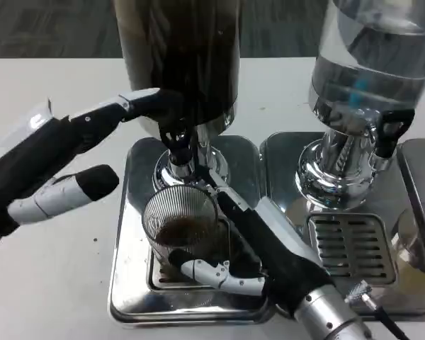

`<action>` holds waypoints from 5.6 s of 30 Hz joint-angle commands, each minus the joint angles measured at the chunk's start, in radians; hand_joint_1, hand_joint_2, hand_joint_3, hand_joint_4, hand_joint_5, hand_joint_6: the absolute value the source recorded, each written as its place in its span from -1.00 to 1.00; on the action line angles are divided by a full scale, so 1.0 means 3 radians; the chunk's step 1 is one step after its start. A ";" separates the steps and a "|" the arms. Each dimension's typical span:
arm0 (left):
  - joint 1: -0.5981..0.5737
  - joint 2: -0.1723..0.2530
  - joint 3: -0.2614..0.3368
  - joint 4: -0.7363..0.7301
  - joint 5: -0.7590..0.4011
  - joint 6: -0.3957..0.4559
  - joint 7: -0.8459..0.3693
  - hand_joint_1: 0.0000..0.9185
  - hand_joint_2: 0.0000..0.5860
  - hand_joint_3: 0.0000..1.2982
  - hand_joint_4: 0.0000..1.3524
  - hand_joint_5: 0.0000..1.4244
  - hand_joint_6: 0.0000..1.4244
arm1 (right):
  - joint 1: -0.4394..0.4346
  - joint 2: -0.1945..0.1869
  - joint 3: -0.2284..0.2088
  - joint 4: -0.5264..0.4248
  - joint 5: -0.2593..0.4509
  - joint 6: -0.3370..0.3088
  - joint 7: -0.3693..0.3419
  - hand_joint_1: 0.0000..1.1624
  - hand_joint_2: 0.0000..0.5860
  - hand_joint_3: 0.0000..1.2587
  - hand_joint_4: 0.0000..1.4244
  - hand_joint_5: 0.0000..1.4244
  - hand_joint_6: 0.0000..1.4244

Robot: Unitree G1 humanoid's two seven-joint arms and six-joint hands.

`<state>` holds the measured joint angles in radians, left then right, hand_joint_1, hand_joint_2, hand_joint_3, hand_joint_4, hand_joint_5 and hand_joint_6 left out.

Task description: Grasp the cup under the faucet to collect the drink, then remove the cup.

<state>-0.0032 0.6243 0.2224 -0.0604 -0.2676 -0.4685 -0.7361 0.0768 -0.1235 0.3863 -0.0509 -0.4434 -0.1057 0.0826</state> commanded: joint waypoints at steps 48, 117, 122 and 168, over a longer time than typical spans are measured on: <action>0.0317 -0.0025 0.0111 0.0780 0.0630 -0.0093 0.0582 -1.00 -0.76 -0.69 -0.83 -0.83 -0.92 | -0.0220 0.0083 0.0080 0.0277 0.0027 -0.0073 -0.0103 0.02 -0.34 -1.00 -1.00 -1.00 -0.95; 0.0328 0.0069 0.0114 0.0875 0.0461 -0.0015 0.0356 -1.00 -0.69 -0.61 -0.76 -0.79 -0.90 | -0.0295 0.0264 0.0182 0.0492 -0.0160 0.0109 -0.0290 0.28 -0.33 -0.84 -0.91 -0.80 -0.63; 0.0335 0.0073 0.0116 0.0867 0.0450 -0.0013 0.0346 -1.00 -0.69 -0.61 -0.76 -0.79 -0.90 | -0.0280 0.0265 0.0207 0.0452 -0.0218 0.0120 -0.0354 0.28 -0.33 -0.76 -0.83 -0.72 -0.59; 0.0178 0.0059 0.0010 0.1028 0.0469 -0.0089 0.0281 -1.00 -0.58 -0.64 -0.76 -0.79 -0.87 | 0.0114 0.0248 0.0036 0.0055 -0.0342 0.0005 -0.0930 0.30 -0.22 -0.30 -0.36 -0.24 -0.19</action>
<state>0.0639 0.6319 0.2350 0.2388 -0.1282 -0.4829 -0.6403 0.1045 -0.0501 0.4042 0.0038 -0.5517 -0.0995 -0.1952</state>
